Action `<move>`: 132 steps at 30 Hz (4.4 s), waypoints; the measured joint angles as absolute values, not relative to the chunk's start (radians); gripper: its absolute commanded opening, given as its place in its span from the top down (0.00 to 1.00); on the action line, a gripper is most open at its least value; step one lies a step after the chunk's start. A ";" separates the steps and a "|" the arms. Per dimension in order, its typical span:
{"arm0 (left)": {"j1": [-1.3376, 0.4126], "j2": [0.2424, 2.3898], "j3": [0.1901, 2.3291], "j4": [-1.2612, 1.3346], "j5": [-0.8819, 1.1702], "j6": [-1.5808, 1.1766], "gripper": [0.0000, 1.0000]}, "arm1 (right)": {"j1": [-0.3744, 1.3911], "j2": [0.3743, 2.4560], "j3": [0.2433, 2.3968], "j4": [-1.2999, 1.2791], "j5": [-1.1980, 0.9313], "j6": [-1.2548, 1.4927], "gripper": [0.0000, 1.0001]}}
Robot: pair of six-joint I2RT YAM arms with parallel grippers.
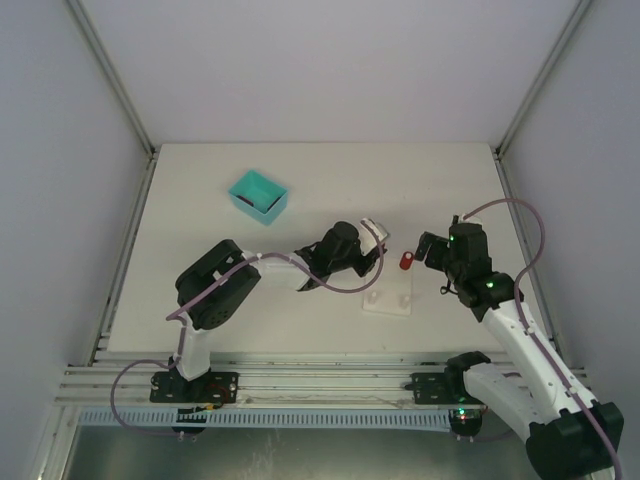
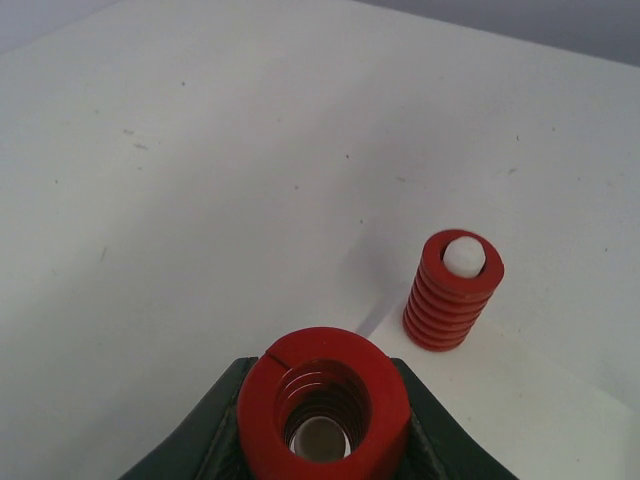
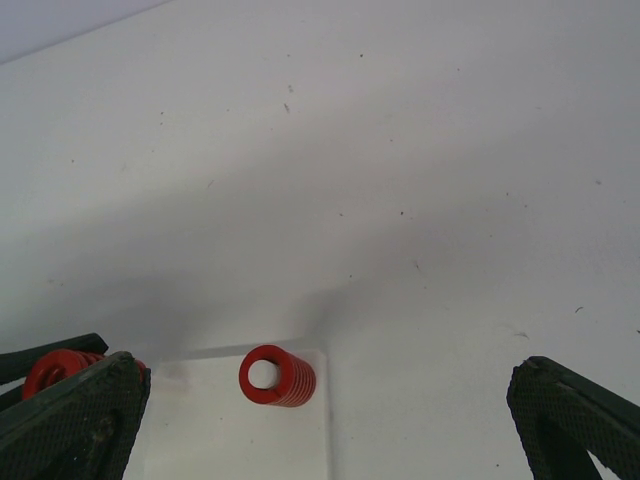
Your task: Install the large spring
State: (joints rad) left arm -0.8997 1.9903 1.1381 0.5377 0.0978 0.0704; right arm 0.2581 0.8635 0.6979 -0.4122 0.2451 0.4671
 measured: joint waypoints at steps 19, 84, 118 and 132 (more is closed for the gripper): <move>-0.895 2.064 1.130 0.514 0.094 0.074 0.59 | 0.258 0.864 0.698 -0.407 0.233 0.463 0.01; -0.260 2.150 1.762 -0.736 -0.228 -0.810 0.70 | 0.333 1.317 1.267 -0.810 -0.009 0.378 0.00; -0.247 2.012 1.807 -0.706 -0.165 -0.577 0.65 | 0.344 1.217 1.188 -0.820 0.024 0.429 0.01; -0.255 2.165 1.804 -0.511 -0.070 -0.598 0.67 | 0.344 1.217 1.214 -0.845 0.045 0.387 0.01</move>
